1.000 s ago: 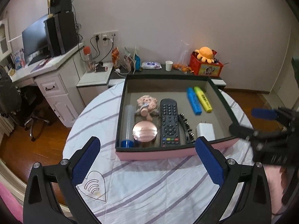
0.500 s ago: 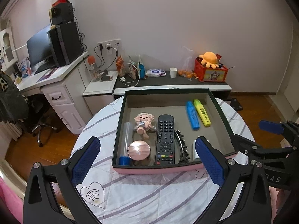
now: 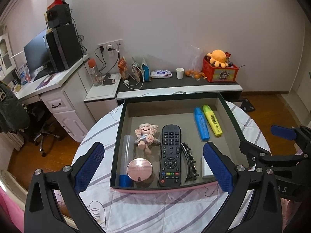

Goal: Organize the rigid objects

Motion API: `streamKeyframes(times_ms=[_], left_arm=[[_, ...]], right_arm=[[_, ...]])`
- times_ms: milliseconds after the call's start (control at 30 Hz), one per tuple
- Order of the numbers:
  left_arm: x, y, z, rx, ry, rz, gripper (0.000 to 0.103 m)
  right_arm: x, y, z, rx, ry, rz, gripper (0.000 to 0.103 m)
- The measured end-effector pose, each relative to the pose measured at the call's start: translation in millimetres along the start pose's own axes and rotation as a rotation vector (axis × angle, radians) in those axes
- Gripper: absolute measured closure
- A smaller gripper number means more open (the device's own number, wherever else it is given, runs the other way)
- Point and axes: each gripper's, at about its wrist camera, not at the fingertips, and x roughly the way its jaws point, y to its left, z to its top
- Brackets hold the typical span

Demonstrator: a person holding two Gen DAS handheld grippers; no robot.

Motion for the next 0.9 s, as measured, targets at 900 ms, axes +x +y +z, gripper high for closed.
streamKeyframes(times_ms=[900], left_arm=[[71.8, 105.5, -55.6, -0.125, 0.21, 0.054, 0.008]], right_arm=[[68.5, -53.7, -9.8, 0.063, 0.111, -0.09, 0.017]])
